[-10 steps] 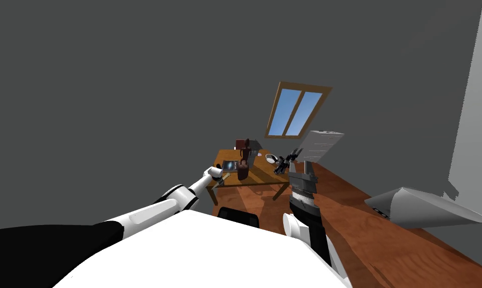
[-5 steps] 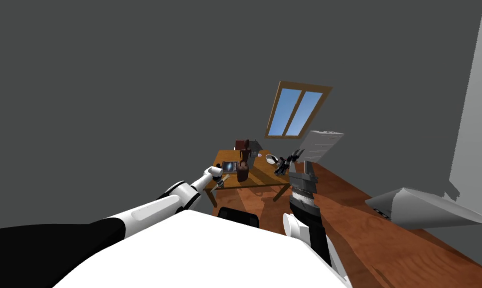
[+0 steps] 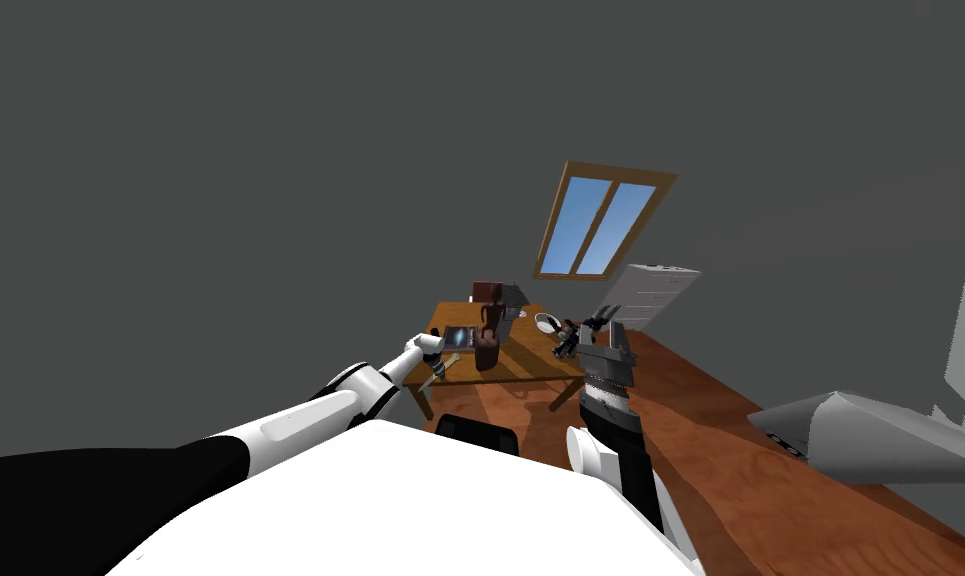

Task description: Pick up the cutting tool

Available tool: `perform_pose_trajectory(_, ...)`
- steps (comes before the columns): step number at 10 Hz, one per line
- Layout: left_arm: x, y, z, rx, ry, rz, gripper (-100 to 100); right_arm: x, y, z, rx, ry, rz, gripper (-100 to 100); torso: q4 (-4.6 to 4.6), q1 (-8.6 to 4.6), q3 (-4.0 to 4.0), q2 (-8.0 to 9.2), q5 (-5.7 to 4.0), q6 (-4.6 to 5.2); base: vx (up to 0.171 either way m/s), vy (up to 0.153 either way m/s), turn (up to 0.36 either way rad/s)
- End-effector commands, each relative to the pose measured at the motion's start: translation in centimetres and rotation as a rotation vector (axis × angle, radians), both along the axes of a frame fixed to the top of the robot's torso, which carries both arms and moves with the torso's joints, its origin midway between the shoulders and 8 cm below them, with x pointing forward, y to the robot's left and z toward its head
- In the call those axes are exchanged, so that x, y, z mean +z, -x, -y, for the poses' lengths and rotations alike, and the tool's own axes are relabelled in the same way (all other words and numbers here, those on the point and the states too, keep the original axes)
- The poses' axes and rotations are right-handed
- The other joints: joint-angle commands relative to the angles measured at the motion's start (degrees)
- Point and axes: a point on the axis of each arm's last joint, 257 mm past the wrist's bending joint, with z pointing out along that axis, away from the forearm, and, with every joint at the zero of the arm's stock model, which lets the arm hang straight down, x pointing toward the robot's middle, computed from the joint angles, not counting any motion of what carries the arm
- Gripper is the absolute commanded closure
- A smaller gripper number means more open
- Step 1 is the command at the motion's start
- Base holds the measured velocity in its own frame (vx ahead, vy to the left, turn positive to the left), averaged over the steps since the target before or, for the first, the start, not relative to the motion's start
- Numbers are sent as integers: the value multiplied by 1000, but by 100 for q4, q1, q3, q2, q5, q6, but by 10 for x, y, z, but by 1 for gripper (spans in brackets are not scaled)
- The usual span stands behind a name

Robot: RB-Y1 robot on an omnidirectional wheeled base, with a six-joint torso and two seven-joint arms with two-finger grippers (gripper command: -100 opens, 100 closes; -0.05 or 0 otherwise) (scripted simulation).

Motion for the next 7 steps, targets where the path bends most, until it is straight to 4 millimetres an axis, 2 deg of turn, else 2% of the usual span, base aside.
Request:
perform_pose_trajectory(1, -4, 6, -9, -32, 2, 0, -100, 0, 0, 0, 0, 0, 0, 0, 0, 0, 0, 0, 0, 0, 169, -102, 305)
perform_pose_trajectory(2, -4, 6, -9, -42, 2, 0, -100, 0, 0, 0, 0, 0, 0, 0, -5, -9, -11, -16, -3, 5, 105, -59, 39)
perform_pose_trajectory(3, -7, 15, -24, -53, 7, 6, -100, 0, 0, 0, 0, 0, 0, 0, -3, 0, -6, -6, -1, 10, 163, -96, 293)
perform_pose_trajectory(4, -9, 18, -25, -75, 6, 1, -100, 0, 0, 0, 0, 0, 0, 0, -5, -8, -12, -20, -2, 1, 165, -112, 249)
perform_pose_trajectory(5, -9, 18, -25, -93, 6, 1, -100, 0, 0, 0, 0, 0, 0, 0, -6, -11, -15, -22, -3, 7, 85, -58, 28)
perform_pose_trajectory(6, -13, 31, -41, -97, 9, 3, -100, 0, 0, 0, 0, 0, 0, 0, -3, 3, -5, -3, 0, 10, 162, -95, 296)
perform_pose_trajectory(7, -13, 31, -41, -121, 9, 2, -100, 0, 0, 0, 0, 0, 0, 0, -5, -4, -12, -19, -1, 1, 152, -100, 269)
